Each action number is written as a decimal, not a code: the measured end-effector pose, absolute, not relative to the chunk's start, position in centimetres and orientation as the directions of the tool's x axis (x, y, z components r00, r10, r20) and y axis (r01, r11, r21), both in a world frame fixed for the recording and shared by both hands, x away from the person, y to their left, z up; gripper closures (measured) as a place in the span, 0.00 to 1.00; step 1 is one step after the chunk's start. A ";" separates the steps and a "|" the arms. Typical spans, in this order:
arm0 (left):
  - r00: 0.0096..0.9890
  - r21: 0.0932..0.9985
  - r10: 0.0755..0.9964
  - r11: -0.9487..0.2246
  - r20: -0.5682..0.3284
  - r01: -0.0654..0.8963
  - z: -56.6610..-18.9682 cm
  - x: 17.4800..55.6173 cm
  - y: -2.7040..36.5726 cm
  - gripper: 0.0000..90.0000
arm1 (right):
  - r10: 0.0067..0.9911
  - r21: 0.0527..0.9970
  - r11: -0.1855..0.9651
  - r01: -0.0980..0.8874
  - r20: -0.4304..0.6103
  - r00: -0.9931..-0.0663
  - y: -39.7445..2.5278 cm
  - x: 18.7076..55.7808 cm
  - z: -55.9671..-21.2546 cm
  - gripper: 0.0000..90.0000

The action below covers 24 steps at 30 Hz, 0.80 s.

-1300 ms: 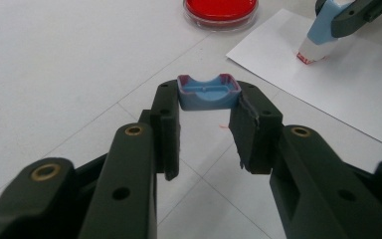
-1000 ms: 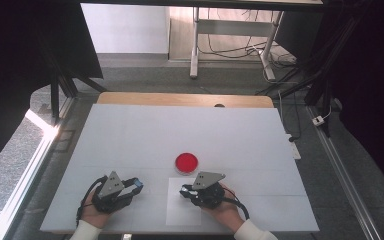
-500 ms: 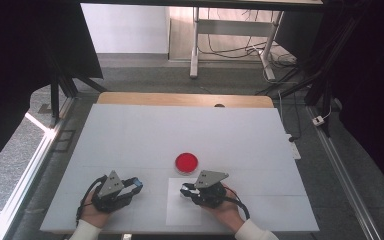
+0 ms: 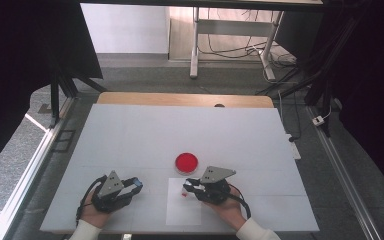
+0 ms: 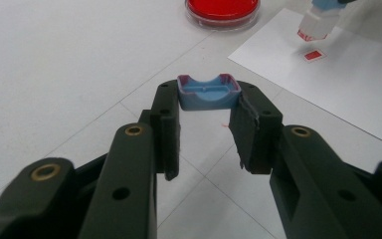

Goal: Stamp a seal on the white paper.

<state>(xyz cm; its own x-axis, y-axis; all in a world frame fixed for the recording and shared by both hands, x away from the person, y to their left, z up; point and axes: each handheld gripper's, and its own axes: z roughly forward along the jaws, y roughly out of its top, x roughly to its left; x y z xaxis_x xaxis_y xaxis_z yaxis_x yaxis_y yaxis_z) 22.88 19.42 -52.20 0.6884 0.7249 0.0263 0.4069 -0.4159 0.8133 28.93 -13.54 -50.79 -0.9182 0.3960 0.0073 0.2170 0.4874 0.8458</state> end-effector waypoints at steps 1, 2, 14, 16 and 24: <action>0.688 0.813 0.725 -0.416 0.027 0.407 -52.2 22.9 19.4 0.73 | 0.397 0.847 0.484 0.219 0.010 -0.918 -13.6 29.0 -50.7 0.83; 0.688 0.813 0.725 -0.416 0.027 0.407 -52.2 22.9 19.4 0.73 | 0.400 0.849 0.480 0.221 0.012 -0.917 -13.7 29.0 -50.7 0.83; 0.689 0.813 0.724 -0.418 0.029 0.405 -52.2 22.9 19.4 0.73 | 0.431 0.879 0.400 0.260 0.070 -0.899 -14.7 29.5 -49.9 0.83; 0.689 0.813 0.724 -0.419 0.029 0.405 -52.2 22.9 19.4 0.73 | 0.437 0.888 0.378 0.262 0.079 -0.896 -14.9 29.6 -49.6 0.83; 0.690 0.812 0.723 -0.421 0.030 0.406 -52.2 22.9 19.3 0.73 | 0.477 0.920 0.291 0.264 0.099 -0.873 -16.3 29.9 -48.2 0.83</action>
